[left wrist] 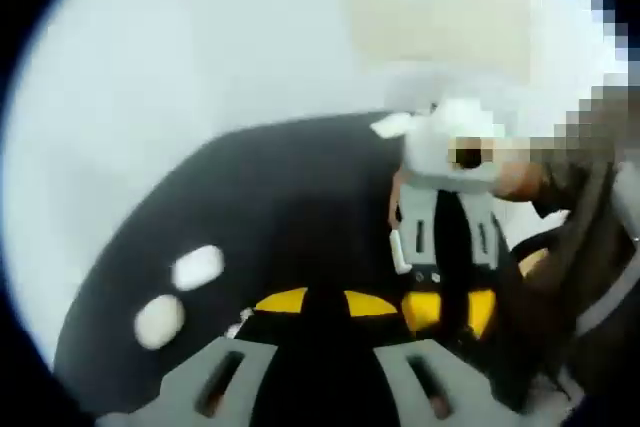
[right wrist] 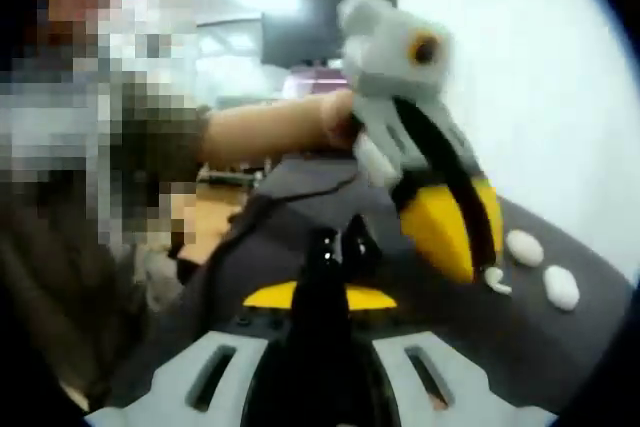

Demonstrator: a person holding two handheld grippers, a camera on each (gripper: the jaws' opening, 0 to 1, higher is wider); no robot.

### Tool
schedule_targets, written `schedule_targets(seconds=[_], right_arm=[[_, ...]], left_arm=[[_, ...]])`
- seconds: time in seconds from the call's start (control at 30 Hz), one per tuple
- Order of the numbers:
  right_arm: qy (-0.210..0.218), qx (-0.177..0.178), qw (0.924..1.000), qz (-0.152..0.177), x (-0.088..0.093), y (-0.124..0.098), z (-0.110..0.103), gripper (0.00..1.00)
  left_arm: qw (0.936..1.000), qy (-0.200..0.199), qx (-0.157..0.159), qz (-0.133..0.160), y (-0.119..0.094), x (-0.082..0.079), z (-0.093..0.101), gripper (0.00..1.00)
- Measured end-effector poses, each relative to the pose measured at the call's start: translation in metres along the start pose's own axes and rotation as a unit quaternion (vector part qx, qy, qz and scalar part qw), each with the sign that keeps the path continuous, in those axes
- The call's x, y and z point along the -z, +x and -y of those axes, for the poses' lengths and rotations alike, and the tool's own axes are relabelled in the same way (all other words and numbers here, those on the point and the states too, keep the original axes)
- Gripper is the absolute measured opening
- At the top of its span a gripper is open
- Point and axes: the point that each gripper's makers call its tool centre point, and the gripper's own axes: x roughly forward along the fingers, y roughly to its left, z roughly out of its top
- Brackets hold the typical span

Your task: Pick up three earphones and place each one into its charging case using tactile feedback, ensure that each earphone is properly inserted and securely positioned inside the case.

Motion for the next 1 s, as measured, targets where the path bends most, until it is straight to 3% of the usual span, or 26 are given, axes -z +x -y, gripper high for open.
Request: schedule_targets(seconds=[0.07,0.2,0.33,0.43,0.5,0.57,0.63,0.7,0.8,0.9,0.93,1.0], right_arm=[[0.001,0.000,1.0000,0.000,0.000,0.000,0.000,0.18],[0.002,-0.001,1.0000,-0.001,0.000,0.000,0.000,0.18],[0.003,0.001,1.0000,-0.001,0.000,0.000,0.000,0.18],[0.003,0.001,1.0000,-0.001,0.000,0.000,0.001,0.18],[0.003,0.001,1.0000,-0.001,0.000,-0.001,0.001,0.18],[0.002,0.002,1.0000,-0.001,0.000,-0.001,0.001,0.18],[0.003,0.001,1.0000,0.000,0.001,-0.001,0.001,0.18],[0.004,0.001,1.0000,0.000,0.001,-0.001,0.001,0.18],[0.006,0.000,1.0000,0.000,0.001,-0.001,0.001,0.18],[0.005,0.000,1.0000,0.000,0.001,-0.002,0.001,0.18],[0.005,-0.001,1.0000,0.000,0.001,-0.001,0.001,0.18],[0.004,-0.003,1.0000,0.001,0.001,-0.001,0.001,0.18]], left_arm=[[0.9999,-0.013,-0.003,-0.006,-0.023,0.016,0.004,0.10],[0.9986,-0.050,-0.005,-0.014,-0.035,0.044,0.002,0.10],[0.9952,-0.089,-0.040,-0.011,-0.031,0.063,-0.012,0.10],[0.9914,-0.117,-0.055,0.021,-0.024,0.064,-0.022,0.10],[0.9925,-0.114,-0.041,0.018,-0.019,0.071,-0.016,0.11],[0.9949,-0.093,-0.040,0.002,-0.021,0.078,-0.011,0.23],[0.9948,-0.085,-0.052,0.022,-0.031,0.076,-0.009,0.29],[0.9918,-0.095,-0.057,0.064,-0.045,0.070,-0.004,0.30],[0.9889,-0.096,-0.059,0.097,-0.058,0.070,0.008,0.29],[0.9867,-0.096,-0.022,0.130,-0.059,0.060,0.032,0.24],[0.9855,-0.092,0.004,0.142,-0.056,0.054,0.043,0.24],[0.9814,-0.112,0.032,0.153,-0.048,0.048,0.054,0.27]])
